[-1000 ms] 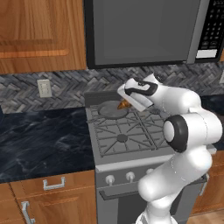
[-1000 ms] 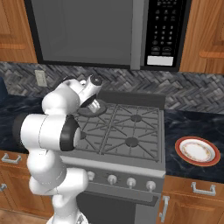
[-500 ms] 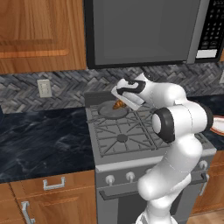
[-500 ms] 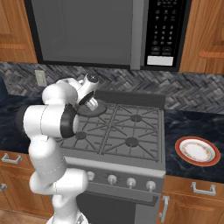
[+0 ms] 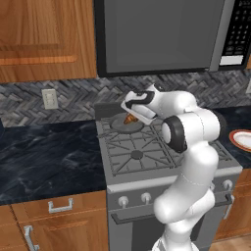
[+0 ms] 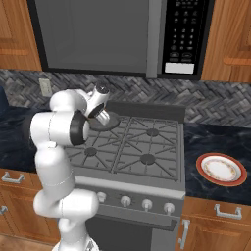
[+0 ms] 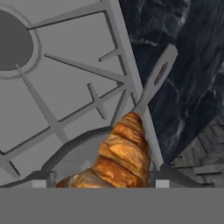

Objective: Pick the croissant and place it on the pan. Then turn on the stove to warm the croissant.

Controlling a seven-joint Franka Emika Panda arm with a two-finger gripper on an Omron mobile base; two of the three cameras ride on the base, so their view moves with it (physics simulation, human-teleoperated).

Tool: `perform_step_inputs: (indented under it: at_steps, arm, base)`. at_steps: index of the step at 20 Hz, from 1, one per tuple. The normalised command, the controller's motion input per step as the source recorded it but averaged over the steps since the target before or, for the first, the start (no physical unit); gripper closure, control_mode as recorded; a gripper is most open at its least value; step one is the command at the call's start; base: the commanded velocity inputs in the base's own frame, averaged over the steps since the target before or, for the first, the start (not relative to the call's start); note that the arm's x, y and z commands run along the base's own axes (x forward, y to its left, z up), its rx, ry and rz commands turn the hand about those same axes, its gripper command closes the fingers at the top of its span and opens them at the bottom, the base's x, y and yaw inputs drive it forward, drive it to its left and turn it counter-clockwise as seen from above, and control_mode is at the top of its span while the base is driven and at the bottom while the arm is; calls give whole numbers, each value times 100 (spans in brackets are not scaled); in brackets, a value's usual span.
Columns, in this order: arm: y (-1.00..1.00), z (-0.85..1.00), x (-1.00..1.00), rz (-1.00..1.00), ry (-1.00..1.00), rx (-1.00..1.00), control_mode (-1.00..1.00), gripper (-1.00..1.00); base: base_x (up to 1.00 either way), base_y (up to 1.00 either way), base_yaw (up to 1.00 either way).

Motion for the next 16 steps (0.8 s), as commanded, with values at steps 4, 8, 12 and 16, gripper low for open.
perform_step_inputs:
  at_steps: [4, 8, 12, 16]
  arm:
    - [3, -20, 24, 0, 0, -1, -100, 100]
    - [1, -15, 26, 0, 0, 0, -100, 100]
    - [0, -16, 30, 0, 0, 0, -100, 100]
    - [0, -20, 32, 0, 0, 0, -100, 100]
  base:
    - [0, 0, 0]
    - [0, 0, 0]
    - [0, 0, 0]
    - [0, 0, 0]
